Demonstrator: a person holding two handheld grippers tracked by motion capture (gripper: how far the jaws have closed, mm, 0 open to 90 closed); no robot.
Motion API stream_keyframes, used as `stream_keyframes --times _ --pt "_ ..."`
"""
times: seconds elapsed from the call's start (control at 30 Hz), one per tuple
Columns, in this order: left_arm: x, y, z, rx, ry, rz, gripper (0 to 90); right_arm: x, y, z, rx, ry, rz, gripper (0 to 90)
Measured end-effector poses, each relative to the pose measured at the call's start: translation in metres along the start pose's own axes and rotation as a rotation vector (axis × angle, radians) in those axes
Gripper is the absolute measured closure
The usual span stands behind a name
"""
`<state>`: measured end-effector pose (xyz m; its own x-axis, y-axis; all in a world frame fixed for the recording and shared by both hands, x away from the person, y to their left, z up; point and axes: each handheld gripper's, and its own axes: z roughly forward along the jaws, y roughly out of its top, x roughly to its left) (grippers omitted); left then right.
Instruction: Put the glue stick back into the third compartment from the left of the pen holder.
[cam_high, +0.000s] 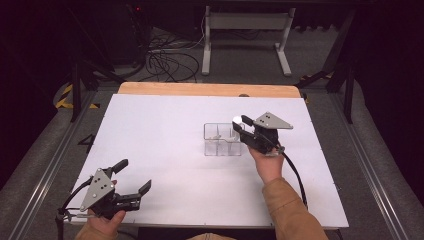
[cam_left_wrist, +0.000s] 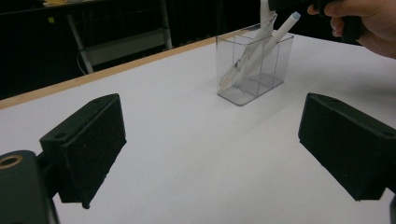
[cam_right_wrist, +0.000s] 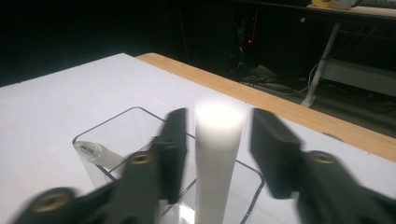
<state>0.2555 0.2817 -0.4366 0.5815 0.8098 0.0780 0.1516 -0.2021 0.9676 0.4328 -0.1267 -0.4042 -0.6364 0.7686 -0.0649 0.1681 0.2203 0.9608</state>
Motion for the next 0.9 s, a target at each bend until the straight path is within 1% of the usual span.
stream_keyframes --times 0.07,0.17,0.23,0.37,0.57,0.67,0.7,0.8,0.9 --pt "0.000 0.000 0.000 0.000 0.000 0.000 8.0 0.000 0.001 -0.002 -0.002 -0.007 -0.004 48.0" --pt "0.000 0.000 0.000 0.000 0.001 0.001 8.0 -0.002 0.002 -0.004 -0.004 -0.001 0.008 40.6" --pt "0.000 0.000 0.000 0.000 0.001 0.000 8.0 -0.002 0.002 -0.006 -0.002 0.006 0.021 38.6" --pt "0.000 0.000 0.000 0.000 0.001 0.001 8.0 -0.003 0.004 -0.009 -0.001 0.017 0.026 34.9" --pt "0.000 0.000 0.001 -0.001 0.000 0.000 8.0 -0.004 0.009 -0.016 -0.022 0.032 0.017 31.9" --pt "0.000 0.000 0.001 0.000 -0.001 0.001 8.0 -0.005 0.013 -0.023 -0.033 0.035 0.028 30.1" --pt "0.000 0.000 0.000 0.001 -0.001 -0.001 8.0 -0.006 0.014 -0.026 -0.034 0.043 0.023 28.6" --pt "0.000 0.000 0.001 0.000 0.000 -0.004 7.9 -0.008 0.016 -0.037 -0.024 0.064 0.031 25.7" --pt "0.000 0.000 0.001 0.007 0.000 -0.002 8.0 -0.009 0.018 -0.048 -0.019 0.080 0.026 22.7"
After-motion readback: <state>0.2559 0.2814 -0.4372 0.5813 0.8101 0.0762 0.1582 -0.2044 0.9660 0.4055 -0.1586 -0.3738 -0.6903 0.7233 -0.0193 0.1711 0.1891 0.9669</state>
